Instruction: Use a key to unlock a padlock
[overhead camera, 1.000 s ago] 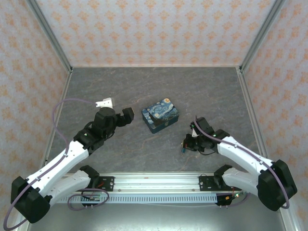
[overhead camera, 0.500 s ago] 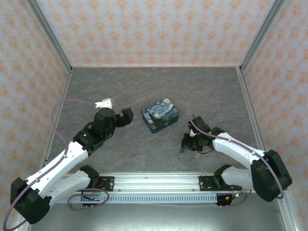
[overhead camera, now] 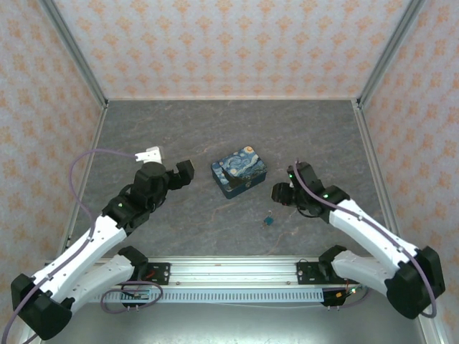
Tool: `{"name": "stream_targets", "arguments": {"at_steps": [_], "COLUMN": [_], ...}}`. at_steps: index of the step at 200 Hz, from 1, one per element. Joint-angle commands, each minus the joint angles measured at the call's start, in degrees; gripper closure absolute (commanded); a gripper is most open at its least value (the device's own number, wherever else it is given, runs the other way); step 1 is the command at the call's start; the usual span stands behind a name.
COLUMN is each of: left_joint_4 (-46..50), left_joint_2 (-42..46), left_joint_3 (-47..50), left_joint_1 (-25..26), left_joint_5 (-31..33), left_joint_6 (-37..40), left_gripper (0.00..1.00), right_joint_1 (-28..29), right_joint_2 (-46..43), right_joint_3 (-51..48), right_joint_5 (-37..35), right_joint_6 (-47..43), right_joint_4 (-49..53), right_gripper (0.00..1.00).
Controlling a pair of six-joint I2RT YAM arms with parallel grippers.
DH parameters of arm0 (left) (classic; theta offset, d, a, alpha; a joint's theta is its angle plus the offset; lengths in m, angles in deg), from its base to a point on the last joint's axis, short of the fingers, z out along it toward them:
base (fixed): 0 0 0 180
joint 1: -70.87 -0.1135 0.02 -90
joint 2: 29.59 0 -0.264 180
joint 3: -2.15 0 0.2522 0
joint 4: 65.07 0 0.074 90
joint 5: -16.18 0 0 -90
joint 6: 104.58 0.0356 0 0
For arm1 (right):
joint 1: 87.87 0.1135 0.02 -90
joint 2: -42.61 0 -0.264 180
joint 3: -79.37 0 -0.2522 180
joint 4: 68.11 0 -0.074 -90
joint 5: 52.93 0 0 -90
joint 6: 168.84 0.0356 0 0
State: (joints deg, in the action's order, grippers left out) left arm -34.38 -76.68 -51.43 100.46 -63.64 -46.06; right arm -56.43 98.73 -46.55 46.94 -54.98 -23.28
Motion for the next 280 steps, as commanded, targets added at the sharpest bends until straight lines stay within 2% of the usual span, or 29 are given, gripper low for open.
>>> {"name": "stream_targets", "arguments": {"at_steps": [1, 29, 63, 106, 133, 159, 184, 237, 280], "left_joint_4": [0.33, -2.68, -12.19, -15.16, -16.98, -16.91, -14.96, -14.11, -14.12], "left_joint_2": [1.93, 3.48, 5.22, 3.83, 4.61, 5.34, 5.34, 5.52, 5.34], "left_joint_3": [-2.2, -1.43, 2.77, 5.89, 9.2, 10.56, 10.53, 11.42, 12.2], "left_joint_1": [-0.56, -0.81, -0.93, -0.99, -1.18, -1.54, -1.6, -1.79, -1.93], "left_joint_5": [6.22, 12.36, 17.64, 17.89, 18.83, 16.75, 15.91, 15.73, 15.3], "left_joint_6": [2.2, 4.38, 8.18, 10.9, 11.5, 13.44, 14.9, 14.7, 14.19], "left_gripper": [0.0, 0.0, 0.0, 0.0, 0.0, 0.0, 0.0, 0.0, 0.0], "right_joint_1": [-0.5, -2.61, -6.02, -7.42, -9.25, -12.57, -17.0, -23.34, -27.05], "right_joint_2": [-5.06, -11.76, -18.0, -21.3, -21.66, -21.55, -19.89, -7.53, 1.44], "right_joint_3": [1.75, 1.11, -1.09, -7.58, -12.07, -18.59, -24.08, -29.69, -29.11], "right_joint_5": [-10.12, -16.56, -20.82, -26.67, -27.09, -26.72, -23.83, -14.81, -9.33], "right_joint_6": [-5.31, -10.06, -16.74, -23.46, -26.16, -29.04, -27.6, -26.1, -26.06], "right_joint_4": [4.19, 3.42, -0.28, -10.16, -17.22, -27.12, -36.1, -55.36, -65.74], "right_gripper": [0.47, 0.34, 0.22, 0.0, 0.01, 0.01, 0.01, 0.0, 0.01]}}
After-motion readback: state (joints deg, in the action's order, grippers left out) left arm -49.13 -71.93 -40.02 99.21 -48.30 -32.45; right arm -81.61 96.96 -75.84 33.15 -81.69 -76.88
